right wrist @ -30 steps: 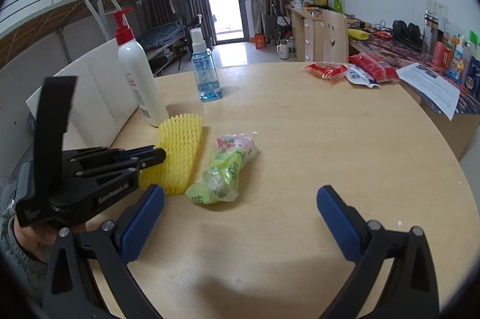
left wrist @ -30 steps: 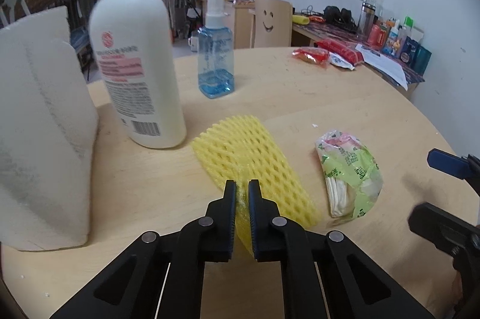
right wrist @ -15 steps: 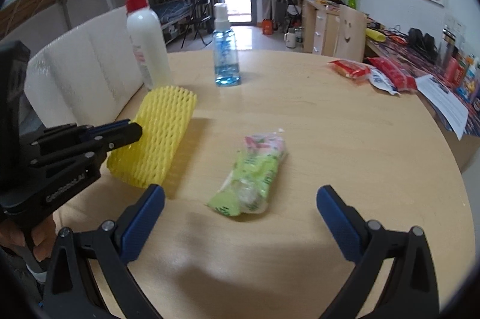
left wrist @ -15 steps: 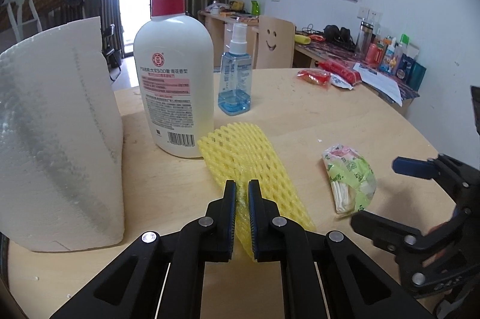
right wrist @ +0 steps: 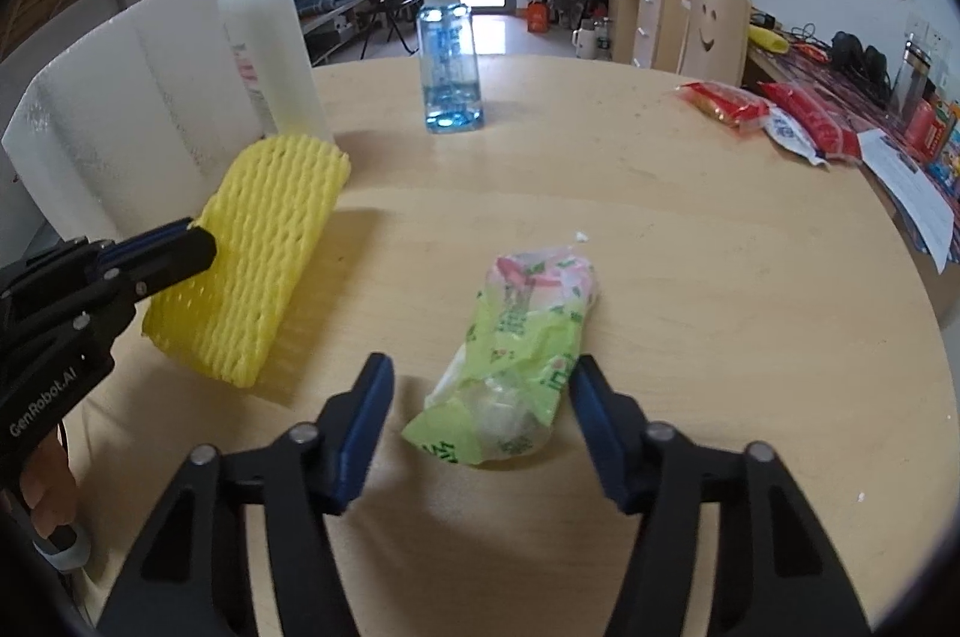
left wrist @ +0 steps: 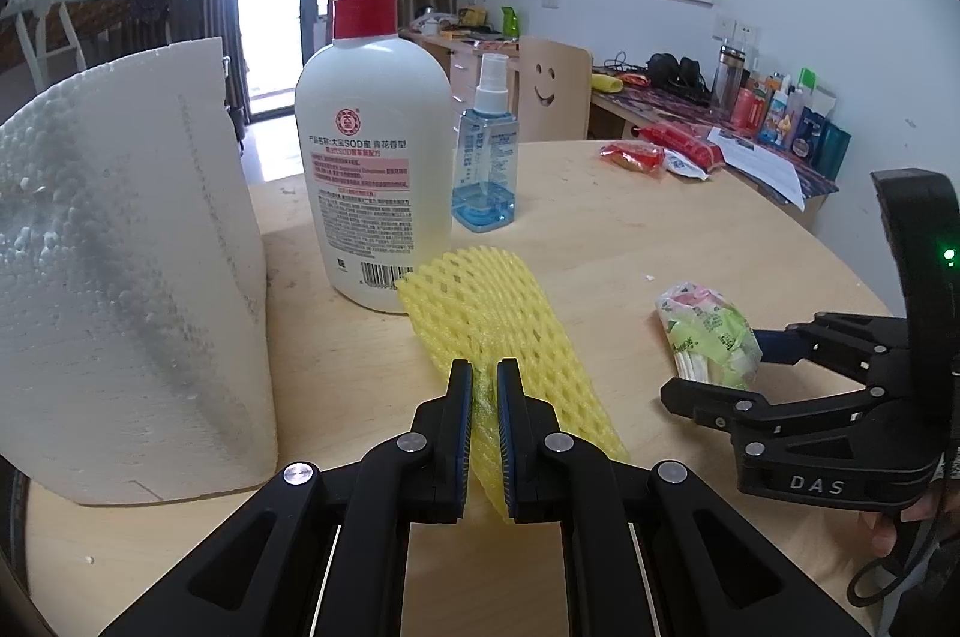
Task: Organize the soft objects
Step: 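Lower the right gripper onto the green bag and close it, then carry the sponge and green bag in both grippers over the foam box, then lower the yellow sponge into the foam box and open the left gripper, then lower the green bag into the foam box and open the right gripper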
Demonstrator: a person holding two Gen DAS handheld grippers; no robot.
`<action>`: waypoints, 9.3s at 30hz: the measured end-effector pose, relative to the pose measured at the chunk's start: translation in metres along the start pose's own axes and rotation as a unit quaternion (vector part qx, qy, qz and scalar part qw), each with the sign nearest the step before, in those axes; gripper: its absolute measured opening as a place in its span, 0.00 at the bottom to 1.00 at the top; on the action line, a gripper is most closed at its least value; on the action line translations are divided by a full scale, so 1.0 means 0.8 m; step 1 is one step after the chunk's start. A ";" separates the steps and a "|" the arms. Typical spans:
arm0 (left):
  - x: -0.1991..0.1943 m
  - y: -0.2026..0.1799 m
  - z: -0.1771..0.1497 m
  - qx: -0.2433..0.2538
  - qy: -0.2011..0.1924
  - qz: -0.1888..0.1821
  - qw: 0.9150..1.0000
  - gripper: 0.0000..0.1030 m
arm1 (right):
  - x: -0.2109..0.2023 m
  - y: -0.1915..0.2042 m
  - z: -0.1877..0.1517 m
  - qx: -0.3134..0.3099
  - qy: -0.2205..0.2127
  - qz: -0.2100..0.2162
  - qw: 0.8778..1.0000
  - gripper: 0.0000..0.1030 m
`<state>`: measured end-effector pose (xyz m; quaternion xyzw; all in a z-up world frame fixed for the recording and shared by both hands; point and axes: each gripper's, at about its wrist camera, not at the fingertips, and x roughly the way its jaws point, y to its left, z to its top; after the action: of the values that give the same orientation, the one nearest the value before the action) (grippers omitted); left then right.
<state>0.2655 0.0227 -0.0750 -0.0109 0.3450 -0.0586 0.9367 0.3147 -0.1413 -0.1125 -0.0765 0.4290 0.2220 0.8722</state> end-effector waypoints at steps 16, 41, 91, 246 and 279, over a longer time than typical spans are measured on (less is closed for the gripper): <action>-0.014 -0.012 0.001 0.014 -0.020 -0.010 1.000 0.09 | 0.000 0.001 -0.003 0.004 0.006 -0.010 1.000 0.31; -0.120 -0.045 -0.009 0.025 -0.091 -0.018 0.995 0.09 | -0.132 0.017 -0.028 0.005 -0.118 0.010 0.993 0.30; -0.308 -0.092 -0.051 0.068 -0.238 0.051 0.967 0.09 | -0.298 0.044 -0.102 -0.038 -0.311 0.019 0.949 0.30; -0.155 0.136 0.085 -0.053 -0.144 0.189 0.970 0.88 | -0.133 0.173 0.133 -0.147 -0.222 0.148 0.953 0.30; -0.237 0.158 0.039 -0.080 -0.179 0.257 0.946 0.99 | -0.120 0.232 0.139 -0.179 -0.215 0.158 0.947 0.30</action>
<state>0.1554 0.1694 0.0632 -0.0068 0.1662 0.2151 0.9623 0.2587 0.0290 0.0419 -0.1129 0.1912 0.4409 0.8697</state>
